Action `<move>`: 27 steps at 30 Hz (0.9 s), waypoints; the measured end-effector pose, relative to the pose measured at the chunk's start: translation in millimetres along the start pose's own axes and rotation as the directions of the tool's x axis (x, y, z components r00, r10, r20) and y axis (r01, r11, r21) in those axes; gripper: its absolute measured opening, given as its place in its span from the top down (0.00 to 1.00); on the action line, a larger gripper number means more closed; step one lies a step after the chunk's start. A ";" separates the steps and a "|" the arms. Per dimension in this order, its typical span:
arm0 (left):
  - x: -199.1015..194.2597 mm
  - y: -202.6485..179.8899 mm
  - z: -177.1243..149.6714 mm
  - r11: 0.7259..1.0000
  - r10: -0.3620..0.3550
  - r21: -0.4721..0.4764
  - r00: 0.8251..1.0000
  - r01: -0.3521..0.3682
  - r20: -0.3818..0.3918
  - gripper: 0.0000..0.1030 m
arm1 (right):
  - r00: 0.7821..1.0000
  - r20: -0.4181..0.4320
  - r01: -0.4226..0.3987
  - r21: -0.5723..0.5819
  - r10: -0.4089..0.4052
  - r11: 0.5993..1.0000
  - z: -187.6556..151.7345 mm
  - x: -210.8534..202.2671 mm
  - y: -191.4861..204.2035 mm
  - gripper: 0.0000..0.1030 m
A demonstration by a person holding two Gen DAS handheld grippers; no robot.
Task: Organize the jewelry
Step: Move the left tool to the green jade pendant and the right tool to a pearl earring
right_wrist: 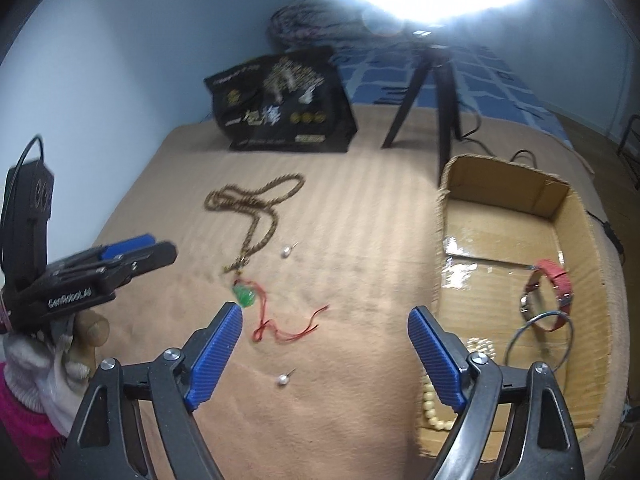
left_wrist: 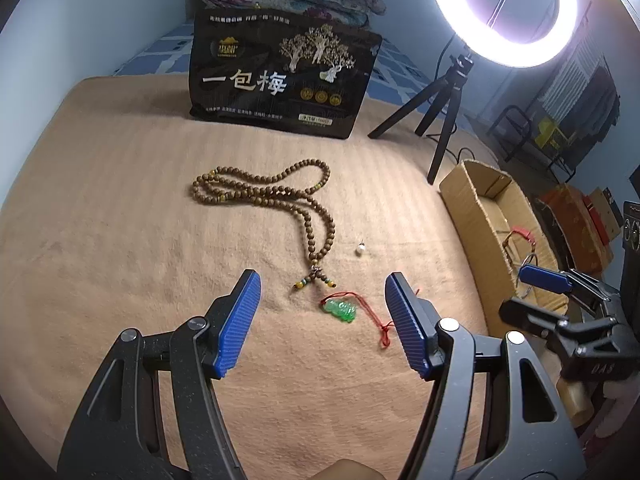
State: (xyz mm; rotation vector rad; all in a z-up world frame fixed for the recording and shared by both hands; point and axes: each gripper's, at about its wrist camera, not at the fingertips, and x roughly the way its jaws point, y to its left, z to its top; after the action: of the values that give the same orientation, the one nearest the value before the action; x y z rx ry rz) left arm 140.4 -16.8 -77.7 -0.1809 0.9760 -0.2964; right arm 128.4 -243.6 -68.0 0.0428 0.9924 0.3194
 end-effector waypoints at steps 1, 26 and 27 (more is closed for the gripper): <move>2.2 1.0 -1.2 1.000 -0.003 0.003 1.000 0.003 -0.005 0.35 | 1.000 -0.010 -0.002 -0.009 0.002 1.000 -1.8 3.2 2.9 0.18; 63.3 -34.4 -32.2 0.968 0.011 0.252 0.992 0.021 -0.125 0.46 | 0.975 -0.218 -0.065 -0.094 0.043 0.993 -44.8 62.7 32.1 0.45; 63.9 -34.6 -32.5 0.966 0.014 0.257 0.992 0.019 -0.126 0.46 | 0.974 -0.220 -0.066 -0.095 0.044 0.993 -45.4 63.3 32.1 0.45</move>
State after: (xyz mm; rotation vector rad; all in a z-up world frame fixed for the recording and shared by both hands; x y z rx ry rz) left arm 141.1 -71.0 -136.0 0.0750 1.0524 -0.4379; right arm 114.9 -200.0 -138.8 -0.0590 1.1922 0.4324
